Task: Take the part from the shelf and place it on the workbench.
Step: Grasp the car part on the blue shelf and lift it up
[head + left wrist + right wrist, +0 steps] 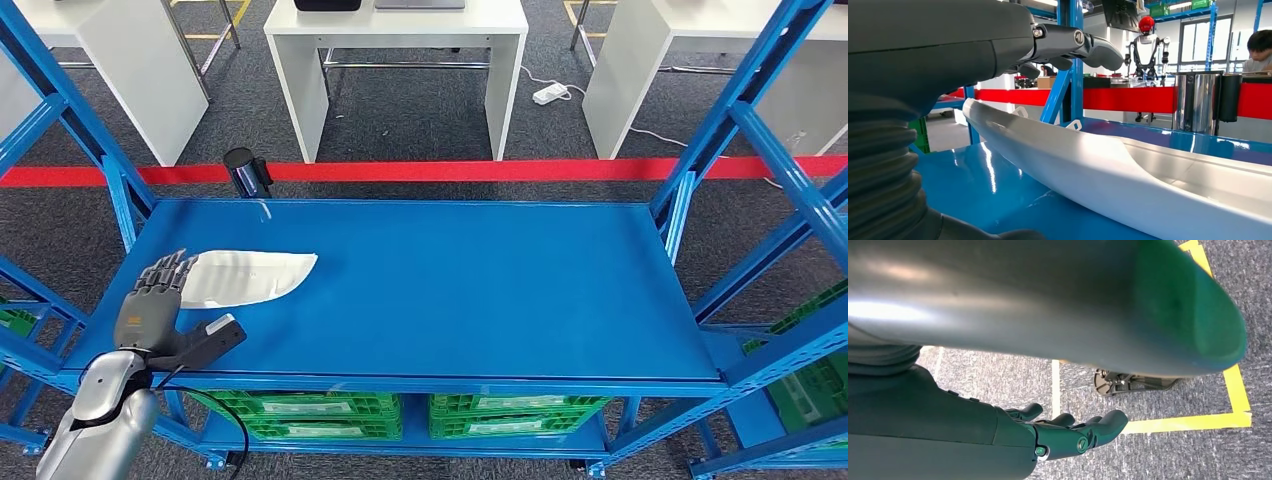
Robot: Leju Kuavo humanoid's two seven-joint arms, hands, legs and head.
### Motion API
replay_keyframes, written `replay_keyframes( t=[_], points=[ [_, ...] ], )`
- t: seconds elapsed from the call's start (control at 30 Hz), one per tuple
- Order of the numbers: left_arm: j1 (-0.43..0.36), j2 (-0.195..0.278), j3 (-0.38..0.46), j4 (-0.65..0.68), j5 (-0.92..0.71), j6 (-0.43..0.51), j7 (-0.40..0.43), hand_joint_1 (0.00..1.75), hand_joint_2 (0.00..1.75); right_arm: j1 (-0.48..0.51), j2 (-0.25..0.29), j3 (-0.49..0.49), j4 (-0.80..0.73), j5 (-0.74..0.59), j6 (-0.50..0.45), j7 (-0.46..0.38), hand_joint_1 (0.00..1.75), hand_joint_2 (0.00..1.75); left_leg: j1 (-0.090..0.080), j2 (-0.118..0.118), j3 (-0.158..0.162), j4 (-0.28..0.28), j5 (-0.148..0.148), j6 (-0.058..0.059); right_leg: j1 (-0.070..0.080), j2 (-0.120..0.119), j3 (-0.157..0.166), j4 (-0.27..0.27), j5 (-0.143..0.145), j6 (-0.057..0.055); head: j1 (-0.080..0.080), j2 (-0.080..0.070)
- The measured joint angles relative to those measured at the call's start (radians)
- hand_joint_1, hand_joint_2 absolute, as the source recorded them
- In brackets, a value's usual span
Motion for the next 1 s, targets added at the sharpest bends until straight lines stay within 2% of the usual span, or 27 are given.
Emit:
replay_keyframes(
  t=[0.33,0.37,0.47,0.5,0.73,1.0],
  points=[
    [-0.031,0.011,0.0,0.031,0.011,-0.016,-0.025,0.0,1.75,0.0,0.0,0.0,0.0,0.003,0.0,-0.001,0.0,0.0,0.0,0.0,0.001,0.0,0.0,0.0,0.0,0.0,0.0,0.0,0.0,0.0,0.0,0.0],
    [-0.042,0.014,0.0,0.042,0.012,-0.019,-0.031,0.1,1.75,0.0,0.0,0.0,0.0,0.004,0.0,-0.002,0.0,0.0,0.001,0.0,0.001,0.0,0.0,-0.001,0.0,0.0,0.0,0.0,0.0,0.0,0.0,0.0],
    [-0.081,0.02,0.0,0.083,0.013,-0.024,-0.048,1.41,1.75,0.0,0.0,0.0,0.0,0.005,0.0,-0.002,0.0,0.0,0.001,0.0,0.001,0.0,0.001,-0.001,0.0,0.0,0.0,0.0,0.0,0.0,0.0,0.0],
    [-0.096,0.021,0.0,0.101,0.013,-0.024,-0.056,1.75,1.75,0.0,0.0,0.0,0.0,0.005,0.0,-0.003,0.0,0.0,0.001,0.0,0.001,0.0,0.001,-0.001,0.0,0.0,0.0,0.0,0.0,0.0,0.0,0.0],
    [-0.182,0.021,-0.012,0.213,0.01,-0.02,-0.097,1.75,1.75,-0.001,0.0,0.0,0.0,0.014,0.0,-0.006,0.0,0.0,0.001,0.0,0.001,0.0,0.001,-0.001,0.0,0.0,0.0,0.0,0.0,0.0,0.0,0.0],
    [-0.205,0.019,-0.03,0.258,0.008,-0.013,-0.091,1.75,1.75,-0.001,0.0,0.0,0.0,0.026,0.0,-0.019,0.0,0.0,0.001,0.0,0.0,0.0,0.0,-0.001,0.0,0.001,0.0,0.0,0.0,0.0,0.0,0.0]
  ],
)
